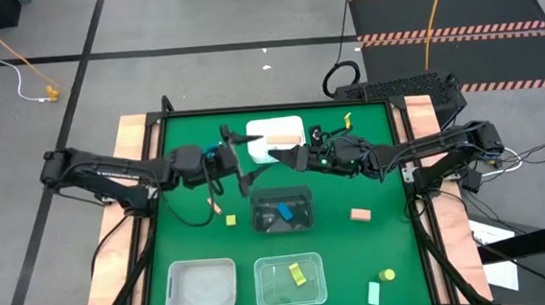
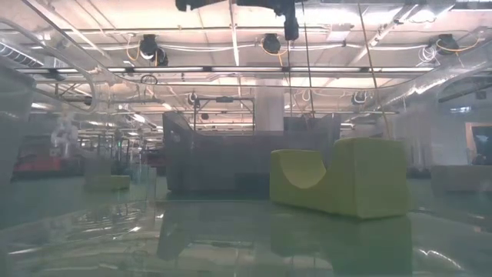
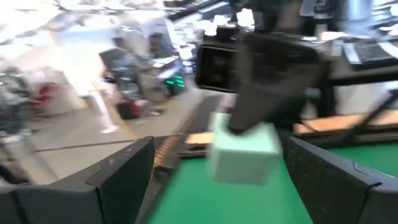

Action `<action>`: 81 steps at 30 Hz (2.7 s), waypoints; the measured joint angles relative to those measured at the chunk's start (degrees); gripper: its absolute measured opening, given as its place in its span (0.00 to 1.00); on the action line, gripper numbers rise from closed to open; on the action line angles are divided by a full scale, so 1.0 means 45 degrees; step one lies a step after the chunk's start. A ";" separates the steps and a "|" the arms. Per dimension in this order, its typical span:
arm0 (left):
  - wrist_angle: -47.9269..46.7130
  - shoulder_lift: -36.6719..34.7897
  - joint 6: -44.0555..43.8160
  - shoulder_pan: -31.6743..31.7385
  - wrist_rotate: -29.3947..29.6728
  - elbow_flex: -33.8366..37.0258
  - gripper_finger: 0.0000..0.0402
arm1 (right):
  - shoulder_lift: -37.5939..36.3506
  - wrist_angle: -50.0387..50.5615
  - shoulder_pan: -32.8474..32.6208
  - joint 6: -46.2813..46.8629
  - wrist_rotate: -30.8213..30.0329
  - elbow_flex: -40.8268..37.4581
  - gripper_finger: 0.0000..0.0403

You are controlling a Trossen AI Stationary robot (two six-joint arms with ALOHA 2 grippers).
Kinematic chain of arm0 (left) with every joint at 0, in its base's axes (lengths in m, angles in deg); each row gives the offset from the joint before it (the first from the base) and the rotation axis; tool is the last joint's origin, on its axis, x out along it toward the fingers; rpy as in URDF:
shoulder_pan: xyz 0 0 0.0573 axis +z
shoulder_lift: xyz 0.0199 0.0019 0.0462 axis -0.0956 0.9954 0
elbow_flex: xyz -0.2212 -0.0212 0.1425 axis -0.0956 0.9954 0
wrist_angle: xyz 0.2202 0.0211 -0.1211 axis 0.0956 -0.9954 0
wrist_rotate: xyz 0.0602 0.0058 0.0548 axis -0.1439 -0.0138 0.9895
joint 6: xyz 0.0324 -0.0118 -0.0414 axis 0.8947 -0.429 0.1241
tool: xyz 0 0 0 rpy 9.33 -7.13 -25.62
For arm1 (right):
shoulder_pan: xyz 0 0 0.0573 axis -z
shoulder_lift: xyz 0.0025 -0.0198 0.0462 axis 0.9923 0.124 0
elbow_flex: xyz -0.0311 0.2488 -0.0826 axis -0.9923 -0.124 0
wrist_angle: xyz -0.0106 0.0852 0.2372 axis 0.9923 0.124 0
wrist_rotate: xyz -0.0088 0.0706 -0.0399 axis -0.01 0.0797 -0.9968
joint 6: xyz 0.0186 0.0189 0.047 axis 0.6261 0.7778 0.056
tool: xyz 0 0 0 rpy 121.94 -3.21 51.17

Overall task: Sort & place blocks by color
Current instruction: Put the top right light blue block into the gray bin

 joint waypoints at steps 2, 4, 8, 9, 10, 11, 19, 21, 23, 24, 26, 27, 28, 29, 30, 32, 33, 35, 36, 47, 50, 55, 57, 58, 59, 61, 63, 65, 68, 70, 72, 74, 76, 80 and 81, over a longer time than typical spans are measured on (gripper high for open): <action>0.0361 0.0221 0.0089 0.0083 0.0139 -0.0001 0.87 | 0.0000 0.0025 0.0000 -0.0178 -0.0002 0.0000 0.28; 0.0604 0.0393 -0.0002 0.0080 0.0096 -0.0001 0.87 | 0.0000 0.0049 0.0000 -0.0278 0.0005 0.0000 0.28; 0.0745 0.0471 -0.0061 -0.0013 0.0082 0.0000 0.87 | 0.0000 0.0055 0.0005 -0.0466 0.0022 0.0000 0.28; 0.0756 0.0471 -0.0065 -0.0009 0.0085 0.0003 0.85 | 0.0000 0.0076 0.0005 -0.0473 0.0030 0.0000 0.28; 0.0756 0.0470 -0.0099 -0.0008 0.0086 0.0004 0.83 | 0.0000 0.0092 0.0005 -0.0484 0.0034 0.0000 0.28; 0.0751 0.0471 -0.0165 -0.0001 0.0084 0.0004 0.80 | 0.0000 0.0085 0.0005 -0.0499 0.0034 0.0000 0.28; 0.0346 0.0467 -0.0324 -0.0003 -0.0586 0.0004 0.39 | 0.0000 0.0098 0.0015 -0.0535 0.0111 -0.0006 0.28; 0.0268 0.0449 -0.0213 -0.0003 -0.0681 0.0007 0.34 | 0.0000 0.0107 0.0044 -0.0448 0.0253 -0.0015 0.28; 0.0266 0.0447 -0.0261 -0.0009 -0.0716 0.0009 0.34 | 0.0000 0.0097 0.0049 -0.0456 0.0277 -0.0010 0.29; 0.0261 0.0447 -0.0395 -0.0013 -0.0720 0.0009 0.34 | 0.0000 0.0102 0.0047 -0.0466 0.0294 -0.0015 0.31; 0.0284 0.0447 -0.0833 -0.0027 -0.0744 0.0009 0.34 | 0.0000 0.0102 0.0039 -0.0598 0.0374 -0.0015 0.36; 0.0307 0.0444 -0.1104 -0.0027 -0.0772 0.0009 0.34 | 0.0000 0.0094 0.0036 -0.0798 0.0427 -0.0015 0.39; 0.0317 0.0442 -0.1353 -0.0054 -0.0822 0.0009 0.34 | 0.0000 0.0081 0.0036 -0.1076 0.0564 -0.0015 0.42; 0.0314 0.0442 -0.1562 -0.0088 -0.0820 0.0009 0.34 | 0.0000 0.0087 0.0059 -0.1352 0.0739 -0.0015 0.45; 0.0314 0.0442 -0.1759 -0.0110 -0.0811 0.0009 0.34 | 0.0000 0.0081 0.0094 -0.1570 0.0909 -0.0015 0.48; 0.0230 0.0341 -0.1980 -0.0198 -0.0679 0.0011 0.34 | 0.0000 0.0051 0.0242 -0.1908 0.1317 -0.0015 0.53; 0.0159 0.0292 -0.2043 -0.0273 -0.0569 0.0014 0.34 | 0.0000 0.0029 0.0346 -0.2053 0.1632 -0.0015 0.55; 0.0130 0.0251 -0.2081 -0.0402 -0.0215 0.0014 0.34 | -0.0022 0.0106 0.0616 -0.2284 0.2335 -0.0015 0.60; -0.0138 0.0148 -0.2094 -0.0521 0.0014 0.0017 0.34 | -0.0084 0.0272 0.0772 -0.2373 0.2733 -0.0015 0.62; -0.5488 -0.1735 -0.6196 -0.2118 0.1255 0.0028 0.34 | -0.0702 0.4141 0.1826 -0.3401 0.5664 -0.0001 0.69; -0.7314 -0.2575 -0.8199 -0.2693 0.0631 0.0024 0.34 | -0.0727 0.4935 0.1807 -0.3402 0.5677 -0.0010 0.68; -1.0773 -0.3499 -1.2015 -0.3718 -0.1143 0.0014 0.34 | -0.0573 0.4685 0.1807 -0.3309 0.5557 -0.0325 0.67; -1.1953 -0.3443 -1.3651 -0.4340 -0.1669 0.0014 0.34 | -0.0573 0.4456 0.1802 -0.3290 0.4961 -0.0554 0.67; -1.2533 -0.3345 -1.4424 -0.4710 -0.1939 0.0014 0.34 | -0.0573 0.4392 0.1802 -0.3217 0.4666 -0.0689 0.67; -1.3013 -0.3207 -1.5145 -0.5113 -0.2201 0.0019 0.34 | -0.0573 0.4220 0.1802 -0.2959 0.4465 -0.0841 0.67; -1.3361 -0.2865 -1.6507 -0.5945 -0.2664 0.0019 0.34 | -0.0573 0.3797 0.1812 -0.2055 0.4412 -0.1156 0.67; -1.3441 -0.2543 -1.7693 -0.6699 -0.2976 0.0019 0.34 | -0.0573 0.3247 0.1812 -0.1726 0.4860 -0.1495 0.67; -1.3461 -0.2342 -1.8595 -0.7287 -0.3080 0.0019 0.34 | -0.0573 0.2796 0.1801 -0.1719 0.5345 -0.1829 0.67; -1.3580 -0.2270 -1.9762 -0.7834 -0.3073 0.0019 0.34 | -0.0573 0.2365 0.1774 -0.1557 0.6012 -0.2174 0.67; -1.3601 -0.2273 -2.0406 -0.8074 -0.3076 0.0019 0.34 | -0.0573 0.2428 0.1645 -0.1588 0.5995 -0.2245 0.67; -1.3639 -0.2271 -2.0915 -0.8297 -0.3180 0.0019 0.34 | -0.0573 0.2565 0.1496 -0.1679 0.5993 -0.2263 0.67; -1.3621 -0.2207 -2.1258 -0.8516 -0.3428 0.0019 0.34 | -0.0573 0.2635 0.1352 -0.1696 0.6001 -0.2263 0.67; -1.3631 -0.2018 -2.1476 -0.8724 -0.3727 0.0019 0.34 | -0.0573 0.2696 0.1189 -0.1695 0.5999 -0.2263 0.67; -1.3490 -0.1403 -2.1970 -0.9124 -0.4387 0.0019 0.34 | -0.0573 0.2692 0.0722 -0.1925 0.5989 -0.2263 0.67; -1.3427 -0.1180 -2.2112 -0.9212 -0.4421 0.0019 0.34 | -0.0573 0.2671 0.0600 -0.1936 0.5990 -0.2263 0.67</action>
